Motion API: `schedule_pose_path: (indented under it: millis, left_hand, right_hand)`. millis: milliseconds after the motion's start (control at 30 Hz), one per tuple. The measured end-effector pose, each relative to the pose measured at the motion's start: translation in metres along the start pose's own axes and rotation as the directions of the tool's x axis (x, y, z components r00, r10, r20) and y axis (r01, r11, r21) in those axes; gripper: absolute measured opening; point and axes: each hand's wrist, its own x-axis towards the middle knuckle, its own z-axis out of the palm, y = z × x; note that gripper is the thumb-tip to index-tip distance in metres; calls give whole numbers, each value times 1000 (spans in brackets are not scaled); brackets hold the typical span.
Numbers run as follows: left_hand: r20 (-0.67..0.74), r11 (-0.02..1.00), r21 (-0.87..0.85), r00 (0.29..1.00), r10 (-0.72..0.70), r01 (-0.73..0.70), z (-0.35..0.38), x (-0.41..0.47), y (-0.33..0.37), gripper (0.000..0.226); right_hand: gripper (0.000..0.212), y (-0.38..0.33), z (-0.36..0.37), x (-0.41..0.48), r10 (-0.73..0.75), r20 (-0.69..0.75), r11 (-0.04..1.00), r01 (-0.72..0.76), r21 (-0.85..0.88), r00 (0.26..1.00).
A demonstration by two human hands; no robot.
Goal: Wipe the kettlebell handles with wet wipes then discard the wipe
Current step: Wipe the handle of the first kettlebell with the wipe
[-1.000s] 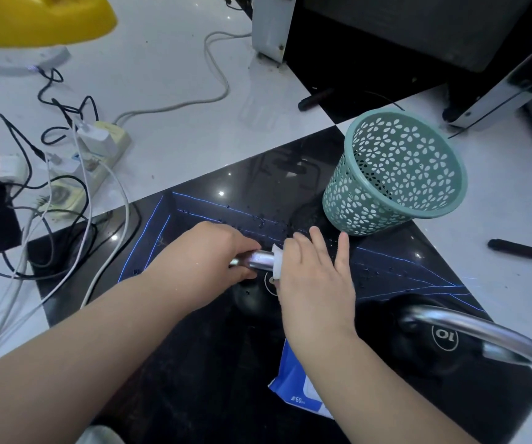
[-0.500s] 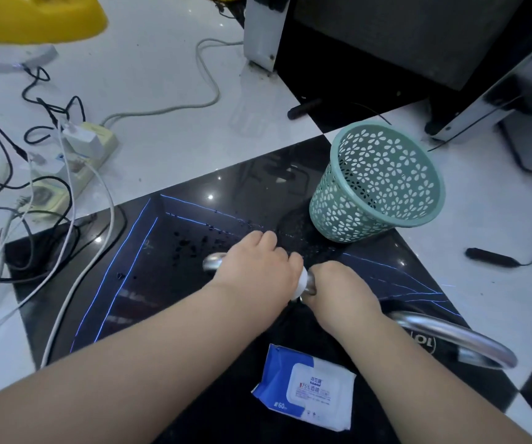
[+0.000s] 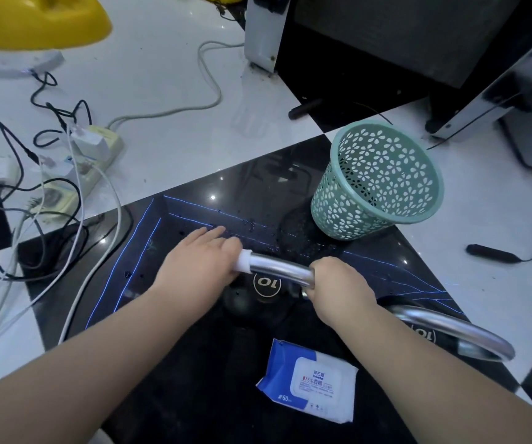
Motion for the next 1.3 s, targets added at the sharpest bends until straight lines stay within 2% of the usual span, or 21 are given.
schedule_pose_path:
  millis: [100, 167, 233, 267, 333, 400, 467, 500, 733, 767, 900, 1000, 1100, 1167, 1233, 1300]
  left_hand:
    - [24, 958, -268, 994, -105, 107, 6, -7, -10, 23]
    - [49, 865, -457, 977, -209, 208, 13, -9, -10, 19]
    - [30, 726, -637, 950, -311, 258, 23, -11, -8, 16]
    - [48, 635, -719, 932, -360, 283, 30, -12, -6, 22]
    - [139, 418, -842, 885, -444, 342, 42, -12, 1, 29]
    - [215, 229, -902, 841, -496, 366, 51, -11, 12, 27]
    - [242, 139, -921, 812, -532, 365, 57, -9, 19, 28]
    - [245, 133, -919, 802, -544, 371, 57, -8, 20, 29]
    - [192, 194, -918, 814, -549, 347, 49, -13, 21, 28]
    - [181, 230, -908, 824, -537, 350, 47, -15, 18, 28]
    - [84, 553, -765, 903, -422, 330, 40, -15, 3, 32]
    - [17, 693, -667, 935, -353, 273, 38, -13, -1, 38]
    - [-85, 861, -484, 971, -224, 156, 38, -12, -2, 35]
    - [-203, 957, -289, 974, -105, 43, 39, -9, -2, 27]
    - [-326, 996, -92, 945, -21, -10, 42, -7, 3, 22]
    - [-436, 999, 31, 899, 32, -20, 39, -5, 12, 12]
  right_hand:
    - [13, 0, 1, 1, 2, -5, 1000, -2, -4, 1000]
    - [13, 0, 2, 1, 0, -7, 1000, 0, -9, 1000]
    - [14, 0, 2, 2, 1, -11, 1000, -1, -10, 1000]
    - [15, 0, 2, 2, 2, -14, 1000, -2, -12, 1000]
    - [16, 0, 2, 2, 8, -19, 1000, -8, -13, 1000]
    - [16, 0, 3, 2, 11, -22, 1000, -11, -15, 1000]
    - [16, 0, 3, 3, 13, -23, 1000, -13, -18, 1000]
    - [16, 0, 3, 3, 13, -23, 1000, -14, -20, 1000]
    - [15, -1, 3, 3, 33, -26, 999, -34, -32, 999]
    - [14, -1, 3, 3, 32, -28, 999, -33, -35, 999]
    - [14, 0, 4, 3, 19, -37, 999, -21, -42, 999]
    - [14, 0, 4, 4, 16, -33, 999, -17, -31, 999]
    - [14, 1, 4, 4, 13, -33, 999, -15, -33, 999]
    - [14, 1, 5, 4, 9, -34, 999, -11, -34, 999]
    - [16, 1, 5, 5, 17, -29, 999, -18, -35, 999]
    - [18, 0, 5, 6, 23, -28, 999, -24, -38, 999]
